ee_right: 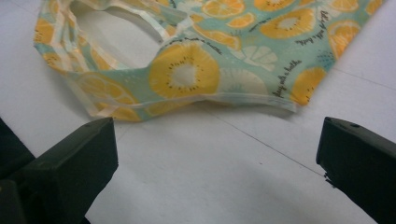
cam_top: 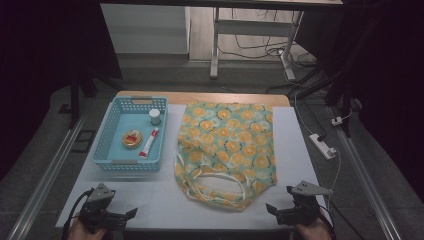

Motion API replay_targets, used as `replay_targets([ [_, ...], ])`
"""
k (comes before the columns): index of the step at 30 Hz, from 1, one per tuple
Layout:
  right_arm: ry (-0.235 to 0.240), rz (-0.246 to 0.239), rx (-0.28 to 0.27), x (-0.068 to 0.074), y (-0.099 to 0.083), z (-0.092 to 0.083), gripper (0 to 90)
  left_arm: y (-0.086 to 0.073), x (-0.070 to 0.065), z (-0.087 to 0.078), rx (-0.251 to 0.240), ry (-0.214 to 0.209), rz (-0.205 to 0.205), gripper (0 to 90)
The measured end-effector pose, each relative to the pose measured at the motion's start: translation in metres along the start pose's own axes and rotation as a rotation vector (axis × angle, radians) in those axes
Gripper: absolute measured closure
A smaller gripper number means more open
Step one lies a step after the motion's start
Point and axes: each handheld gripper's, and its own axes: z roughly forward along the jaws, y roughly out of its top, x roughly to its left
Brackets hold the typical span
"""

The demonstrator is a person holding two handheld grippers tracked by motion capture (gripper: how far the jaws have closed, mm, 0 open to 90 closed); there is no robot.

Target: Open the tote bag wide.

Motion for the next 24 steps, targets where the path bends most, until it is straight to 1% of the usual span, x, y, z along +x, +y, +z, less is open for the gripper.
replay_targets([
  [8,0.004,-0.038,-0.006,0.005,0.004,0.001,0.0,0.000,0.000,0.001,0.008,-0.003,0.002,0.0],
  [12,0.024,-0.044,-0.004,0.007,0.005,0.004,0.0,0.000,0.000,0.001,0.016,-0.004,0.003,0.0],
  [18,0.059,-0.042,-0.006,0.010,0.008,0.008,0.0,0.000,-0.001,0.001,0.013,-0.006,0.011,0.0],
  [21,0.071,-0.046,0.003,0.014,0.012,0.010,0.0,0.000,0.000,0.000,0.008,-0.009,0.011,0.0],
  [24,0.066,-0.069,0.000,0.018,0.016,0.012,0.0,0.000,0.000,0.000,0.005,-0.016,0.008,0.0],
])
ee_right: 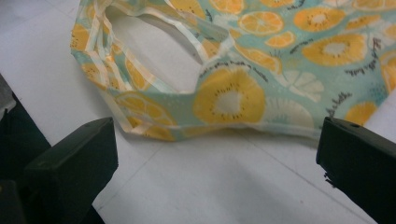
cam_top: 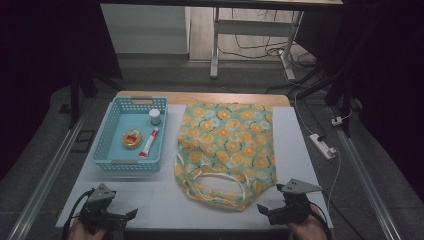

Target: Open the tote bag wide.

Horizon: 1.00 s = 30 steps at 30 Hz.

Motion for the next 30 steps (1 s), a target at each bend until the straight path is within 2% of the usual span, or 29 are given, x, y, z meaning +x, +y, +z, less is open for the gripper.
replay_targets([
  [12,0.055,-0.015,-0.002,0.007,0.013,0.010,0.0,0.000,0.001,0.000,0.000,-0.009,-0.009,0.0],
  [15,0.068,-0.022,0.015,0.008,0.018,0.014,0.0,0.000,0.001,0.000,0.000,-0.009,-0.009,0.0],
  [22,0.067,-0.050,0.049,0.011,0.028,0.026,0.0,0.000,0.001,0.000,0.002,-0.010,-0.010,0.0],
  [30,0.098,-0.096,0.087,0.024,0.039,0.039,0.0,0.000,0.001,0.001,0.002,-0.011,-0.009,0.0],
])
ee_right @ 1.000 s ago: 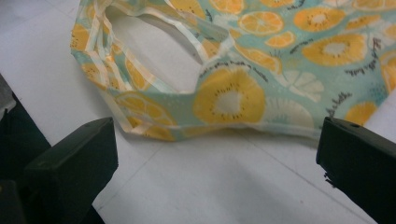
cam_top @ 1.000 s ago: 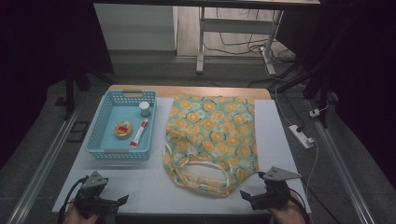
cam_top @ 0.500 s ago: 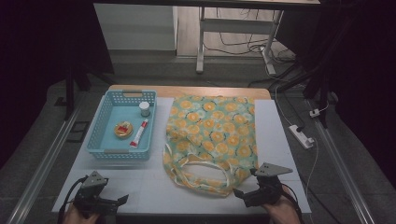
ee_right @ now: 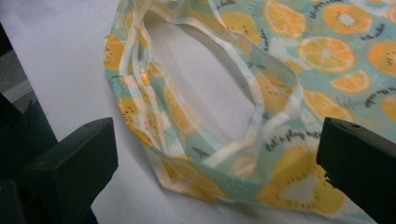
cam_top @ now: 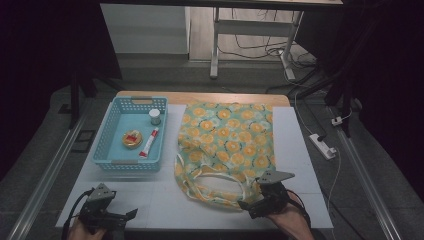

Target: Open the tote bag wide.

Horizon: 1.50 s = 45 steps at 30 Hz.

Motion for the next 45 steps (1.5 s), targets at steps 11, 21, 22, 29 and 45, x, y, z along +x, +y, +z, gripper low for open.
replay_targets([
  [11,0.032,-0.050,0.026,0.015,0.013,0.021,0.0,0.000,0.000,0.000,0.003,-0.001,0.007,0.0],
  [21,0.059,-0.097,0.062,0.033,0.019,0.042,0.0,0.000,-0.001,0.000,0.004,-0.002,0.006,0.0],
  [22,0.062,-0.102,0.065,0.034,0.019,0.044,0.0,0.000,-0.001,0.000,0.004,-0.002,0.006,0.0],
  [29,0.091,-0.130,0.057,0.044,0.020,0.049,9.3,0.000,-0.001,0.000,0.009,-0.003,0.007,0.0],
  [45,0.154,-0.183,0.128,0.037,0.020,0.052,90.0,0.000,-0.001,0.001,0.013,-0.004,0.011,0.0],
])
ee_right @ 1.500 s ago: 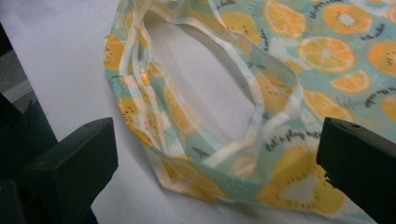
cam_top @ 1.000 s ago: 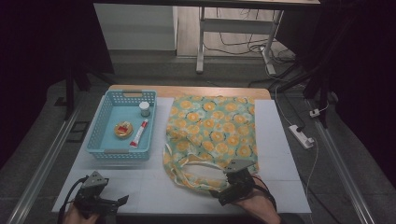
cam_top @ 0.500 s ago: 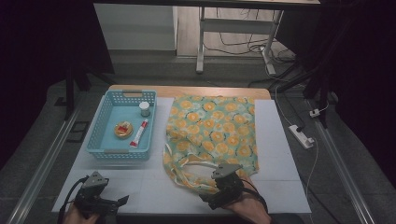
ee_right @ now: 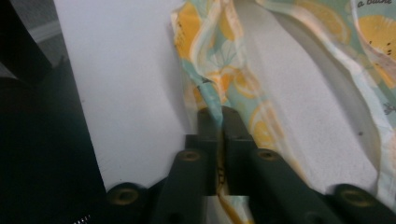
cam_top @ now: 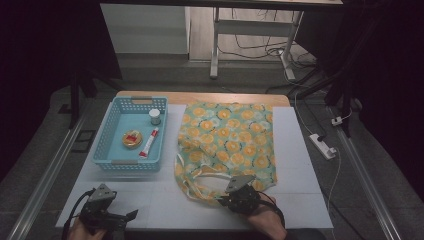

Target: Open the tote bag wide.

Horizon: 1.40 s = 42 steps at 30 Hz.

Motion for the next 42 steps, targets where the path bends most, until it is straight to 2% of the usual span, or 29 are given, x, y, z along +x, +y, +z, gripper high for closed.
replay_targets([
  [2,0.013,0.023,-0.010,-0.002,0.001,-0.003,90.0,0.000,0.000,0.000,0.000,0.000,0.000,0.0],
  [6,0.032,0.033,-0.031,-0.005,0.004,-0.007,90.0,0.000,0.000,0.000,0.001,0.000,-0.001,0.0],
  [11,0.031,0.038,-0.058,-0.011,0.012,-0.014,90.0,0.000,0.000,0.000,0.000,0.001,-0.004,0.0],
  [16,0.029,0.046,-0.075,-0.024,0.019,-0.017,90.0,0.000,0.000,0.000,0.001,0.000,-0.005,0.0],
  [24,0.006,0.060,-0.103,-0.045,0.034,-0.025,90.0,0.000,0.001,0.000,0.002,0.000,-0.009,0.0],
  [30,-0.026,0.058,-0.103,-0.059,0.045,-0.031,90.0,0.000,0.001,0.000,0.002,-0.001,-0.010,0.0],
  [42,-0.055,0.117,-0.110,-0.099,0.061,-0.030,90.0,0.000,0.001,0.001,0.003,-0.003,-0.010,0.0],
])
